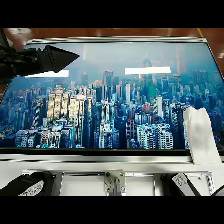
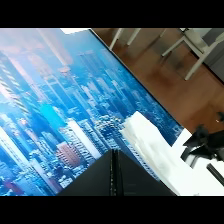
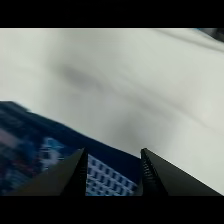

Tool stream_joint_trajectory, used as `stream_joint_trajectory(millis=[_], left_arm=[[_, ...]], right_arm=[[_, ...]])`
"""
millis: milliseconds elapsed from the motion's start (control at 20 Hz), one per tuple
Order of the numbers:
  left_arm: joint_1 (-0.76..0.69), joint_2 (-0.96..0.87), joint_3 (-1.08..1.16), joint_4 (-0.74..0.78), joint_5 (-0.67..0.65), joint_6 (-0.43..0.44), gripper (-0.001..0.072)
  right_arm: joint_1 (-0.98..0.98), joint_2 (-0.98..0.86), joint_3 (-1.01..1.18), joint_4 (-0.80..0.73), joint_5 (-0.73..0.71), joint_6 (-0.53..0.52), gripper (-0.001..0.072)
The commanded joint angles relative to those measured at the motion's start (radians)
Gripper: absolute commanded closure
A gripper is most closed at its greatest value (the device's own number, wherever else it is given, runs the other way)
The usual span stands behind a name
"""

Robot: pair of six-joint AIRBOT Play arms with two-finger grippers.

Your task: Fold the shirts.

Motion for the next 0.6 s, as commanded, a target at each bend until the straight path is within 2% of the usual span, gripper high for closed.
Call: stream_joint_trajectory(millis=[0,150,200,250,350,400,450,550], left_arm=[[0.0,-0.035,0.0,0.045,0.057,0.002,0.067],[-0.009,-0.103,0.0,0.061,0.068,-0.028,0.0672],[-0.027,-0.127,0.0,0.122,0.059,-0.048,0.0673],[-0.06,-0.15,0.0,0.272,0.037,-0.109,0.0674],[-0.139,-0.196,0.0,0.698,-0.076,-0.409,0.0673],[-0.177,-0.225,0.0,0.896,-0.186,-0.526,0.0671],[-0.202,-0.253,0.0,1.002,-0.277,-0.562,0.0642],[-0.225,-0.295,0.0,1.032,-0.335,-0.562,-0.0011]], right_arm=[[0.043,0.121,0.113,0.293,-0.026,-0.103,0.0273],[0.226,0.167,0.148,0.444,-0.026,-0.282,0.0272],[0.333,0.166,0.148,0.435,-0.011,-0.322,0.0245],[0.447,0.164,0.148,0.366,-0.005,-0.315,0.0245],[0.699,0.158,0.148,0.095,-0.015,-0.219,0.0243],[0.817,0.148,0.148,-0.06,-0.015,-0.148,0.0069],[0.912,0.137,0.148,-0.177,-0.015,-0.071,0.0016],[1.038,0.108,0.148,-0.301,-0.015,0.023,0.0017]])
